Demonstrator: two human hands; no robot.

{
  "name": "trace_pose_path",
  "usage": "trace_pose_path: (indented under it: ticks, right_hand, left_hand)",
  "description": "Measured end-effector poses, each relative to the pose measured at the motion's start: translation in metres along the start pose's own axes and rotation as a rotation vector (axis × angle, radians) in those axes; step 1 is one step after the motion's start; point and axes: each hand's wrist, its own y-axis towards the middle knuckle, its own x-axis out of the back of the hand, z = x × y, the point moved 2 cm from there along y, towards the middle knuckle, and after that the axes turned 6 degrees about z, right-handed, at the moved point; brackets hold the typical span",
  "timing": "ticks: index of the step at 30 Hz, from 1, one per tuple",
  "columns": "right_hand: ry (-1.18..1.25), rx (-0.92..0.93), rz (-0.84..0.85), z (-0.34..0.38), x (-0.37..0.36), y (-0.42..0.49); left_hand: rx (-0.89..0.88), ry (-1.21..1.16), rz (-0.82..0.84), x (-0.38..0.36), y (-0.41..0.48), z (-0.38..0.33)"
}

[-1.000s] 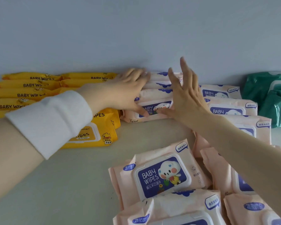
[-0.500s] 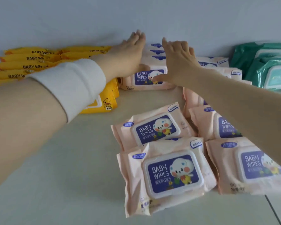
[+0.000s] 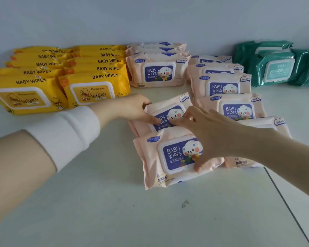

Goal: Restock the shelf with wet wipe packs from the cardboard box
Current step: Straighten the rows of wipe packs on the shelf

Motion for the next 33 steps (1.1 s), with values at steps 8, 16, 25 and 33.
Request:
trace_pose_path:
  ticks: [8, 16, 25, 33]
  right_hand:
    - [-0.021, -0.132, -0.437, 0.008, 0.01, -0.014]
    - [0.085, -0.21, -0.66, -0.004, 0.011, 0.009]
    - [0.219, -0.244, -0.642, -0.021, 0.007, 0.025]
    - [0.262, -0.267, -0.526, -0.054, 0.023, 0.074]
  left_hand:
    - [-0.199, -0.055, -0.051, 0.023, -0.009, -0.01]
    - [-0.186, -0.191, 0.046, 0.032, -0.026, -0.016]
    - [-0.218, 0.658, -0.404, 0.007, -0.01, -0.03]
    - [-0.158, 0.602, -0.503, 0.042, 0.034, -0.016]
